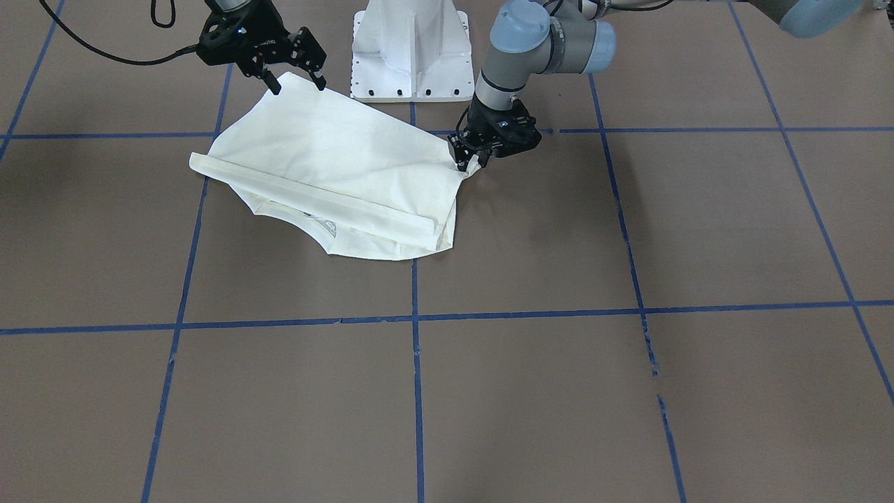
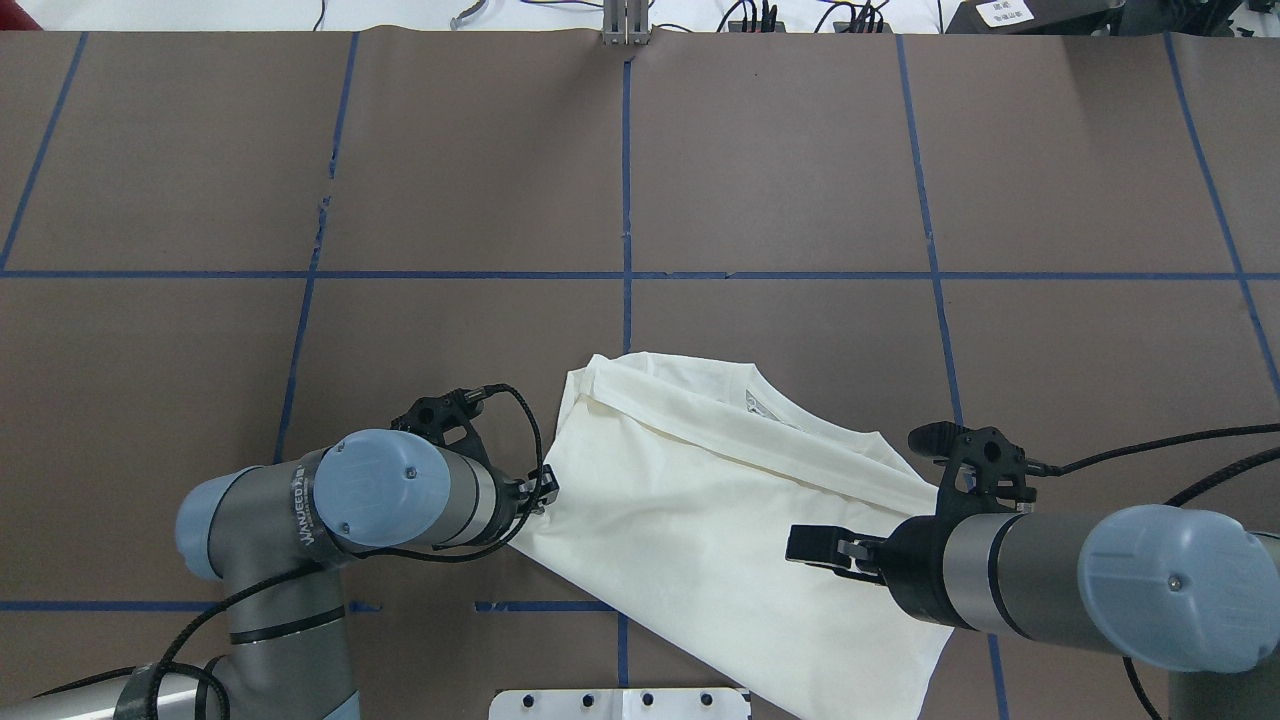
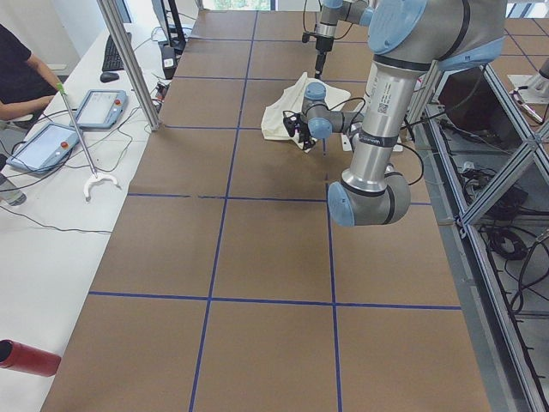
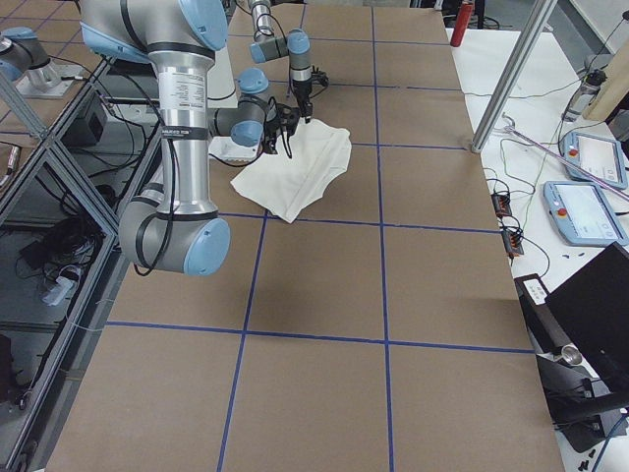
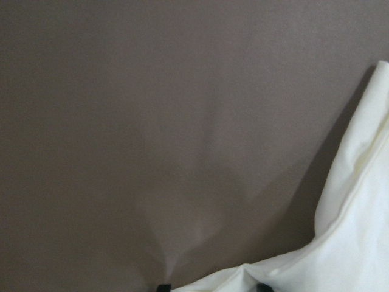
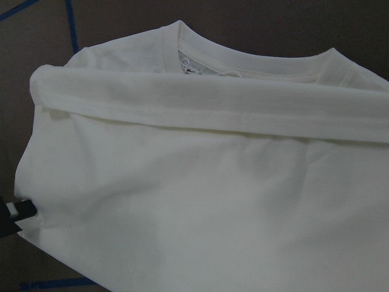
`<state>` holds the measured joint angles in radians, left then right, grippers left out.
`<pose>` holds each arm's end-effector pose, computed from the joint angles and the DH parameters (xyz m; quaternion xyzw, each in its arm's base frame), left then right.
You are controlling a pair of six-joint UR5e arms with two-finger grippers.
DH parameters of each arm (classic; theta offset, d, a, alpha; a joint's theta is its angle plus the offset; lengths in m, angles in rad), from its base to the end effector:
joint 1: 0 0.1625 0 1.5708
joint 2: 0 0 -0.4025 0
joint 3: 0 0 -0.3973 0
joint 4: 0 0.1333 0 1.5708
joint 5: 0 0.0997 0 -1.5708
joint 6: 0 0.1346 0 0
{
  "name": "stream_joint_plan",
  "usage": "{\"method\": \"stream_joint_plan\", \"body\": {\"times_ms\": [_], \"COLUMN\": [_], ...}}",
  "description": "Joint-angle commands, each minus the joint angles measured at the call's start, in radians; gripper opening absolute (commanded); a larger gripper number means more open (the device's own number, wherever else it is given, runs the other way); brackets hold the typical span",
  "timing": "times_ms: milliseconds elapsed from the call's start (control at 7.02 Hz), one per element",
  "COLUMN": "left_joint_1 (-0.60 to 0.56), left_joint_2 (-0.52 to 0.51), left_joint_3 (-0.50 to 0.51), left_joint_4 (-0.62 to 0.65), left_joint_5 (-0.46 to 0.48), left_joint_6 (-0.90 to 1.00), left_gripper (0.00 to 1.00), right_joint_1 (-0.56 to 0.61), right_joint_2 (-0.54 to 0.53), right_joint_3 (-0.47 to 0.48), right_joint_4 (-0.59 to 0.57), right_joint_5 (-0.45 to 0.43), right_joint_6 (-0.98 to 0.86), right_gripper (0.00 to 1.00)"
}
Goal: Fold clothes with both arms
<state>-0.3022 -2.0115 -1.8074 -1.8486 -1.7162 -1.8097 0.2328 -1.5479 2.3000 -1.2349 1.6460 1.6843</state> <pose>0.5844 -0.3014 0.2731 -0.0500 0.4602 -0.2046 0.8625 -0.4236 -0.2270 0.2675 -0.0013 -0.5182 0.1281 0.8456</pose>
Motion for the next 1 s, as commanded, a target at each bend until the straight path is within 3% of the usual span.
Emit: {"method": "stream_joint_plan", "body": {"times_ms": [0, 428, 713, 855], "left_joint_1": [0.000, -0.011, -0.139, -0.219], "left_joint_2": [-0.001, -0.003, -0.015, -0.044], "left_joint_3": [-0.001, -0.007, 0.000, 0.067], "left_joint_4": [0.000, 0.006, 0.020, 0.008], "left_joint_5": [0.001, 0.001, -0.002, 0.000], "left_joint_6": [0.000, 0.003, 0.076, 0.111], "left_gripper": [0.00, 0.00, 0.00, 0.00], "right_joint_1": [0.006, 0.013, 0.035, 0.060], "right_joint_2": [-0.001, -0.003, -0.001, -0.003], "right_joint_3": [-0.001, -0.001, -0.001, -0.001], "right_joint_4": [0.000, 0.000, 0.000, -0.002], "right_joint_5": [0.003, 0.003, 0.017, 0.038], "right_joint_6": [-0.005, -0.006, -0.006, -0.006], "right_gripper": [1.00, 1.00, 1.00, 1.00]}}
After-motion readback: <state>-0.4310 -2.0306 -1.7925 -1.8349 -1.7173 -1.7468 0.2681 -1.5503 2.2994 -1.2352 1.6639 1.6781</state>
